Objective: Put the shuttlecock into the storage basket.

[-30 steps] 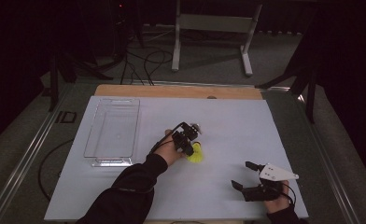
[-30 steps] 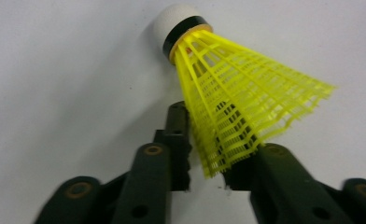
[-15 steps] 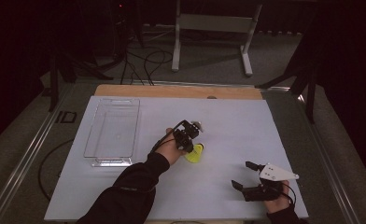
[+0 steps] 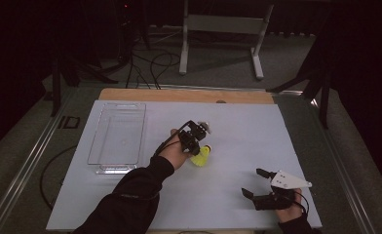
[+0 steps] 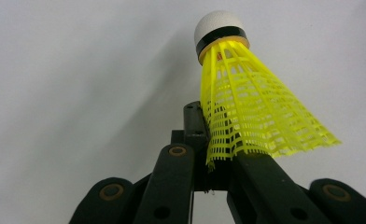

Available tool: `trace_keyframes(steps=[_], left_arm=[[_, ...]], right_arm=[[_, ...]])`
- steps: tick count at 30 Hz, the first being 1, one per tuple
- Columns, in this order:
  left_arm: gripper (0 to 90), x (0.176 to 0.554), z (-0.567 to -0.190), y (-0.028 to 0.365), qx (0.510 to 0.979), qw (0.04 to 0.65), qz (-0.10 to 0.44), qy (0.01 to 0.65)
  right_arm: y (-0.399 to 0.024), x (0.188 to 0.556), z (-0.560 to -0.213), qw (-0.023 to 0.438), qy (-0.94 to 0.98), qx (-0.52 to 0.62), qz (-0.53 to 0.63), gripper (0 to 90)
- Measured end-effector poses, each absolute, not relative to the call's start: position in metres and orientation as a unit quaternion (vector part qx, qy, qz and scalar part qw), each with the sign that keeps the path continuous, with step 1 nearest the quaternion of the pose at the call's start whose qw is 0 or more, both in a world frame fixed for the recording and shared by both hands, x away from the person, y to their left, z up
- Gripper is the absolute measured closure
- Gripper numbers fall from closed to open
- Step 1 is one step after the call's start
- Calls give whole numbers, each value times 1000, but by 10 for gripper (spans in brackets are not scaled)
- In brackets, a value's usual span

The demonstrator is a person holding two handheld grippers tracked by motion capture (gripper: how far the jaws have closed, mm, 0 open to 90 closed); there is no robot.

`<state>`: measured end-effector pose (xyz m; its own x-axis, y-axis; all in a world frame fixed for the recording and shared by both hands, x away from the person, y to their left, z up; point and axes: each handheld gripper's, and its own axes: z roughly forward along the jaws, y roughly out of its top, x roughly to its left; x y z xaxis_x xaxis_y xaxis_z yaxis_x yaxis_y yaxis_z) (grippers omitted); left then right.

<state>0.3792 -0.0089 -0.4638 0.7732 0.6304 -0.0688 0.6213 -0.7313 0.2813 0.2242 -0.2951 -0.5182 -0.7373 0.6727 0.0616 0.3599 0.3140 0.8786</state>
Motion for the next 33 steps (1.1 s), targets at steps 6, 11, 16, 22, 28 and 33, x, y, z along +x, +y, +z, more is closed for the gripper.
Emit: trace_keyframes(steps=[6, 11, 16, 22, 28, 33], left_arm=[[900, 381, -448, 0, 929, 149, 24, 339], [900, 381, -436, 7, 928, 152, 34, 339], [900, 383, -426, 16, 925, 155, 43, 343], [900, 386, -415, 28, 918, 166, 49, 357], [900, 388, -407, 42, 912, 172, 57, 368], [900, 389, -401, 56, 908, 171, 61, 378]], right_arm=[[-295, 224, -519, 160, 795, 326, 486, 92], [-294, 225, -519, 159, 796, 326, 485, 92], [-294, 225, -520, 158, 796, 325, 485, 92], [-294, 225, -519, 159, 796, 326, 484, 92], [-294, 226, -519, 160, 795, 327, 485, 92], [-294, 226, -519, 161, 796, 326, 484, 92]])
